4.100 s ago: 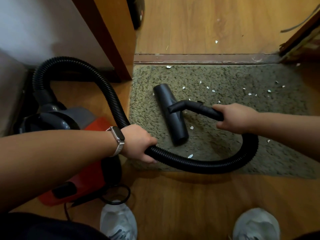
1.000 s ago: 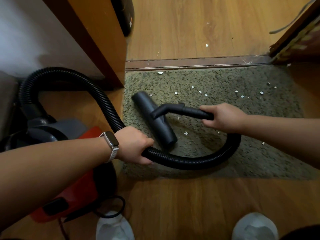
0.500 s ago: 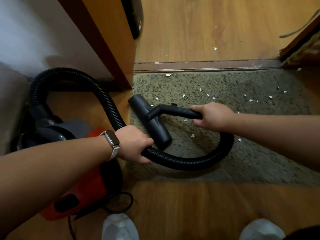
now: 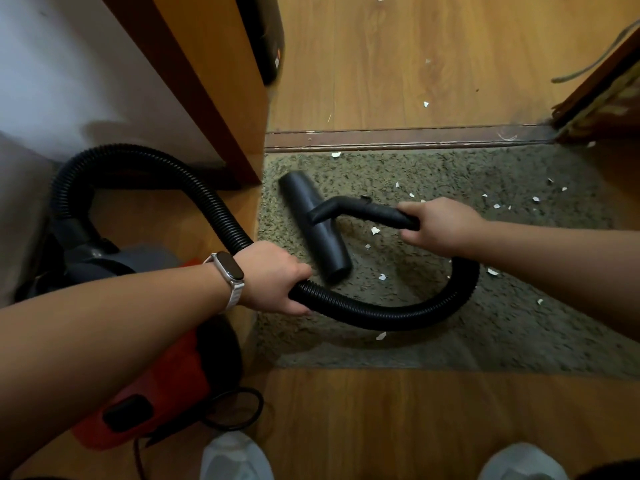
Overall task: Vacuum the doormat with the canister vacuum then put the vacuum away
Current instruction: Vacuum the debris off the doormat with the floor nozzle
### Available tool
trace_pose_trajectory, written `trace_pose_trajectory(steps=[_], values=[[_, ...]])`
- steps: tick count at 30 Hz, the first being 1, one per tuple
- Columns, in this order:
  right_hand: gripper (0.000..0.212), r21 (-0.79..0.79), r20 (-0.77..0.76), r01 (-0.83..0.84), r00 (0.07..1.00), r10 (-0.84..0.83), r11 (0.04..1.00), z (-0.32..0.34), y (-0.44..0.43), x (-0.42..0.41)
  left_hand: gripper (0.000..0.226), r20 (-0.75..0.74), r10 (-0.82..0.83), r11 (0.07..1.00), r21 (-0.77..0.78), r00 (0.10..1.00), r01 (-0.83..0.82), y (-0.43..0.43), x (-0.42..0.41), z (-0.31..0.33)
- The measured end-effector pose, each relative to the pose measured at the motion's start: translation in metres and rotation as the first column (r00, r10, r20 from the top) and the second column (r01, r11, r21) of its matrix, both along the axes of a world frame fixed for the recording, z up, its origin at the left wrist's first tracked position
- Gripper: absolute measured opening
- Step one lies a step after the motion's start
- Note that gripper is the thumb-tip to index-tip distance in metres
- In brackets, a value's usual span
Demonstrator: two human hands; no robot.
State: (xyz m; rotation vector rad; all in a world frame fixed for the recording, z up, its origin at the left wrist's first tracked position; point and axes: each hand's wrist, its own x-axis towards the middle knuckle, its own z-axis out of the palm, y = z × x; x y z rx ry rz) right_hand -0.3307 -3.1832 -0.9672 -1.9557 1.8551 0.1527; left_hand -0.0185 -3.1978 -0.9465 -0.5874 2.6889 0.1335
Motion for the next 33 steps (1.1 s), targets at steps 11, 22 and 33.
trace_pose_trajectory(steps=[11, 22, 33], values=[[0.030, 0.022, 0.058, 0.120, 0.991, -0.121, 0.993, 0.001, -0.010, -0.011, 0.052, 0.006, 0.059, 0.998, 0.024, 0.998, -0.059, 0.003, 0.008, 0.002], [0.022, -0.024, 0.088, 0.276, 0.958, -0.273, 0.961, 0.011, -0.025, -0.036, 0.054, -0.061, 0.077, 0.997, -0.025, 0.995, -0.078, -0.016, -0.017, 0.003], [0.026, 0.045, 0.124, 0.324, 0.937, -0.327, 0.945, -0.006, -0.055, -0.022, 0.054, -0.029, 0.112, 0.994, 0.014, 0.993, -0.112, -0.012, -0.002, 0.003]])
